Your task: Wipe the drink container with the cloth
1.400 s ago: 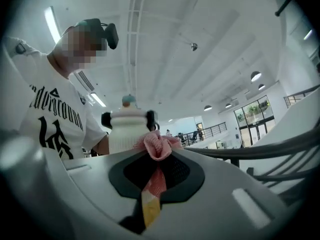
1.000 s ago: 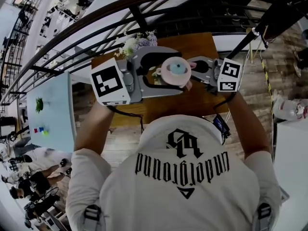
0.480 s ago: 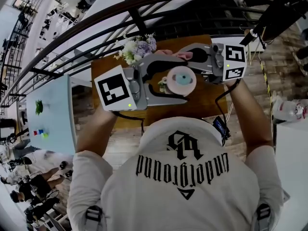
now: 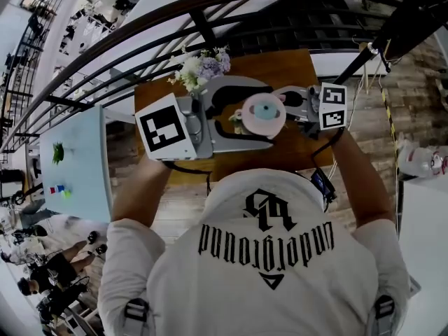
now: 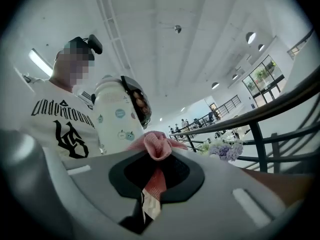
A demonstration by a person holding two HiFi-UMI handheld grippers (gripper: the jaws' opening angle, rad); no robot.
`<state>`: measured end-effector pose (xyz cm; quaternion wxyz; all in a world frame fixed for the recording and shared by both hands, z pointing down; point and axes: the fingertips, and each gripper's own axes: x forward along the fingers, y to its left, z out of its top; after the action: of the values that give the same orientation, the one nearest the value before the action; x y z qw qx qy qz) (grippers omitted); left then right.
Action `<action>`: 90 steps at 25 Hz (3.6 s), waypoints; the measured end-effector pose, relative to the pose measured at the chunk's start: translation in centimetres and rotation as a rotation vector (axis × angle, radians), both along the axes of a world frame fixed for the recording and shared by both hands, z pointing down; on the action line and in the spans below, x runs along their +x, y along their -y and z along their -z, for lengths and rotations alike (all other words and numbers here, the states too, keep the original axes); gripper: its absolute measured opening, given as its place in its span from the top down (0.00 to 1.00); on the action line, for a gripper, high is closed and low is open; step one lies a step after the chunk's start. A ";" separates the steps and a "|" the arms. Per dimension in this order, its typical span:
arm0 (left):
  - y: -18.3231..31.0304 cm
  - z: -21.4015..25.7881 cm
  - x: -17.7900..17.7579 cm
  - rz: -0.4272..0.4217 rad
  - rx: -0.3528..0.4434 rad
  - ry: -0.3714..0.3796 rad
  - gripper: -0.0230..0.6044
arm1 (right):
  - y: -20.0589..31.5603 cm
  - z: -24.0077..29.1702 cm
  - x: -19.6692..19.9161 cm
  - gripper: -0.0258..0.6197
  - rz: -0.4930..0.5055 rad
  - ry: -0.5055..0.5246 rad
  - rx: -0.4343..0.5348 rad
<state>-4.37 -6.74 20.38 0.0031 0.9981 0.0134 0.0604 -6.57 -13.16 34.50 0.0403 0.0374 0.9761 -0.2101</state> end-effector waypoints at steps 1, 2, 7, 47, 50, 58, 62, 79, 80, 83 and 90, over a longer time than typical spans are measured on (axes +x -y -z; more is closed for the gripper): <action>0.2 0.0 -0.1 0.007 0.000 0.002 0.35 | -0.1 0.0 0.4 0.92 -0.007 0.002 0.001; 0.4 -0.1 -0.3 0.014 0.001 0.004 0.35 | -0.1 0.4 0.7 0.92 -0.013 0.008 0.007; 1.9 -1.0 -0.6 0.046 0.018 0.019 0.35 | 0.1 6.4 2.1 0.92 -0.052 0.093 0.107; 8.7 -1.3 -2.6 0.311 0.025 -0.043 0.35 | -1.2 2.1 1.6 0.92 -0.331 0.020 0.165; 9.7 -2.0 -2.2 0.336 0.012 -0.037 0.35 | -1.0 0.7 1.7 0.92 -0.344 0.000 0.150; 10.1 -2.5 -2.7 0.392 -0.011 -0.033 0.35 | -1.5 8.7 1.2 0.92 -0.420 0.028 0.356; 10.9 -2.1 -2.5 0.448 -0.002 -0.043 0.35 | -1.0 10.6 1.1 0.92 -0.491 0.020 0.405; 13.9 -3.6 -2.6 0.570 -0.027 -0.035 0.35 | 0.2 1.8 0.0 0.92 -0.517 -0.132 0.316; 13.9 -3.8 -2.5 0.572 -0.030 -0.035 0.35 | 0.2 2.9 0.0 0.92 -0.524 -0.119 0.333; 13.8 -4.2 -2.3 0.577 -0.039 -0.036 0.35 | 0.0 6.4 -0.4 0.92 -0.533 -0.087 0.387; 13.9 -4.3 -2.3 0.596 -0.041 -0.042 0.35 | 0.2 6.1 -0.5 0.92 -0.542 -0.116 0.425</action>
<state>-6.67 -20.69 24.70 0.0404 0.9589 -0.2787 0.0357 -7.05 -13.33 28.40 0.0303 -0.2274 0.9732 0.0143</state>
